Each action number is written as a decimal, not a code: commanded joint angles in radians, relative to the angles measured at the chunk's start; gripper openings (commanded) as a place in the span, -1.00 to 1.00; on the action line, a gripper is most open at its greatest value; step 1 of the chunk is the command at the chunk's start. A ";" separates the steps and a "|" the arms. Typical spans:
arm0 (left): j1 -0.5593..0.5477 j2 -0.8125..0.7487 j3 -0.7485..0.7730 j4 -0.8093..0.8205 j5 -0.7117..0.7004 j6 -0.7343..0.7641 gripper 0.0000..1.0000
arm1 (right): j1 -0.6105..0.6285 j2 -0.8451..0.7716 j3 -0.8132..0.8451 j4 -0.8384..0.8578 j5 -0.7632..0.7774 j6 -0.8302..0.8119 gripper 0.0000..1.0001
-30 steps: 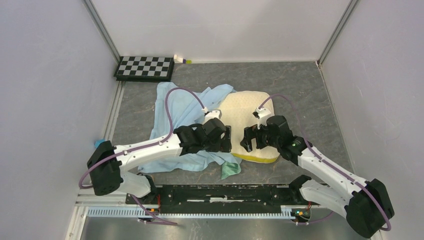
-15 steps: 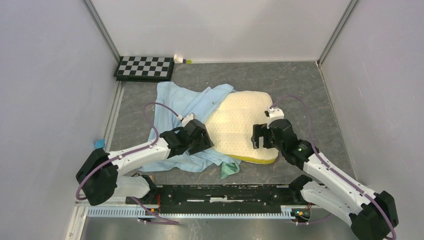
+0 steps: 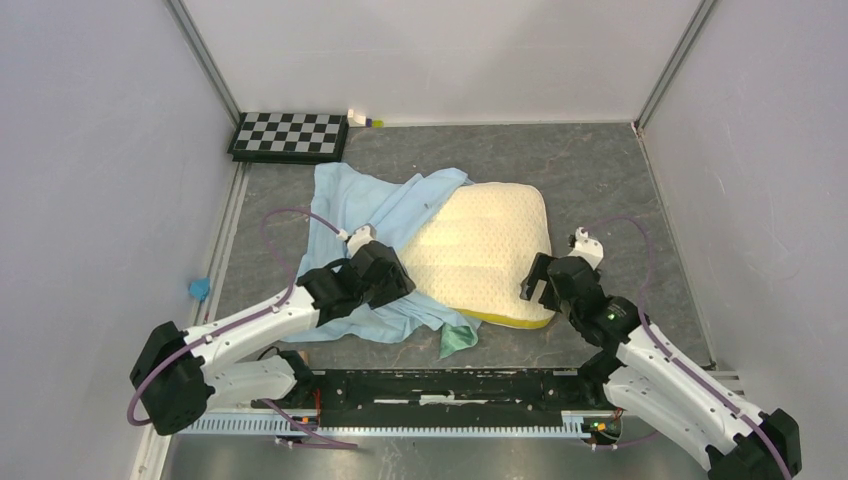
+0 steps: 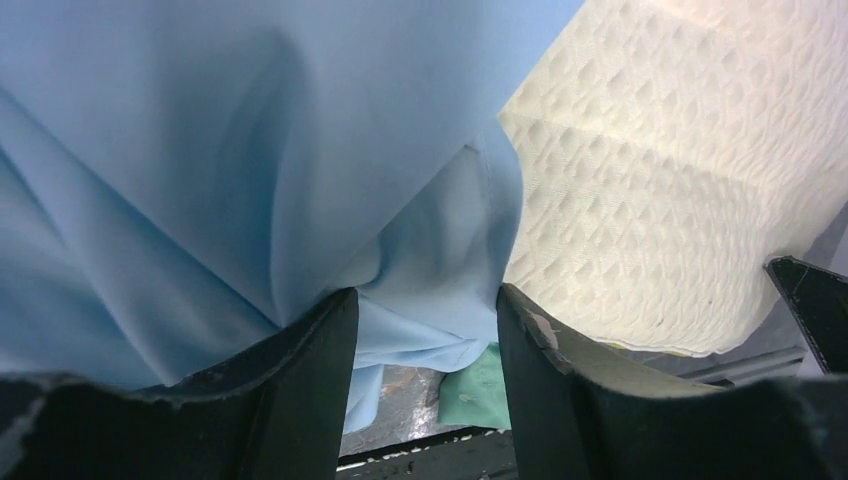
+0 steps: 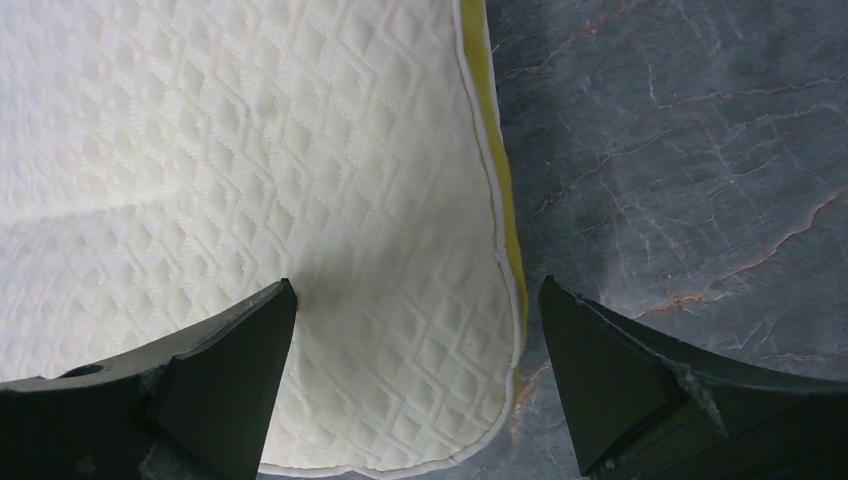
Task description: Remove the pillowcase from the pillow
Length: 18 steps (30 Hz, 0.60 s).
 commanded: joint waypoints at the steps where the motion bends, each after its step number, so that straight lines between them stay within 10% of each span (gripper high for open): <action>1: 0.006 -0.036 -0.004 -0.069 -0.105 -0.047 0.21 | -0.002 0.020 -0.043 0.012 0.004 0.063 0.96; 6: 0.007 -0.033 -0.018 -0.044 -0.113 -0.063 0.99 | -0.002 0.049 -0.166 0.199 -0.225 0.117 0.96; 10: 0.006 -0.016 -0.027 0.008 -0.078 -0.060 0.99 | -0.002 0.027 -0.205 0.256 -0.240 0.153 0.48; 18: 0.006 -0.075 -0.013 -0.153 -0.259 -0.121 -0.13 | -0.002 -0.013 -0.134 0.166 -0.100 0.134 -0.99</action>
